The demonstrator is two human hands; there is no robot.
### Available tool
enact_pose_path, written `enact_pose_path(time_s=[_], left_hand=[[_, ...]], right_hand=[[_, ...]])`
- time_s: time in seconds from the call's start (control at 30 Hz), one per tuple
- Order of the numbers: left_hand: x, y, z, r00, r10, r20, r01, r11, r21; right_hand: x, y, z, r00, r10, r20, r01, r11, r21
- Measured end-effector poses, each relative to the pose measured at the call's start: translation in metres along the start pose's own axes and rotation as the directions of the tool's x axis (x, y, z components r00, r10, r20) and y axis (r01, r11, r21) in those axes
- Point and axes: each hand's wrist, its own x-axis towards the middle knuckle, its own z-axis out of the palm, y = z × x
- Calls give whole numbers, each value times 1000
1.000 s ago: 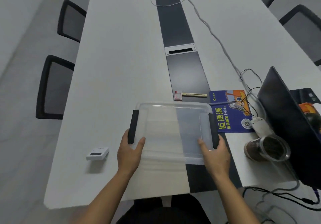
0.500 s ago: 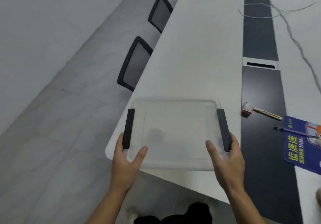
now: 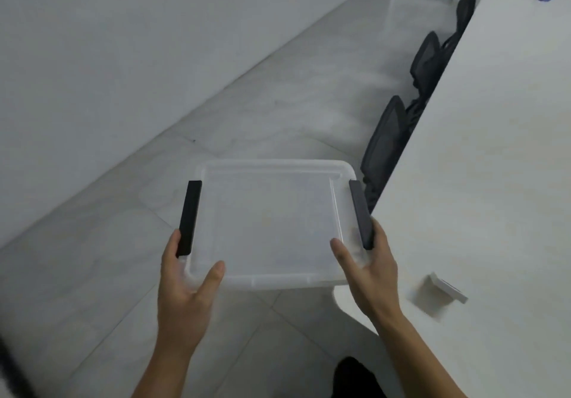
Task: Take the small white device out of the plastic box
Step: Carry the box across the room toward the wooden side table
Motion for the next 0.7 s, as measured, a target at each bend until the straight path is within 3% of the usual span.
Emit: enact_pose_path(time_s=[0.3,0.47,0.7], left_hand=[[170,-16,-4,999,-42,-13,42,998,-55],[300,13,8,999,33,9,-33,999,24],[471,50,30,999,54,7,-54,998,11]], right_hand=[[111,-33,114,1000,24,10,-24,998,51],[226,-65,184,999,11,31,-12,998,64],[381,-126,254,999,-35,42,33,998,44]])
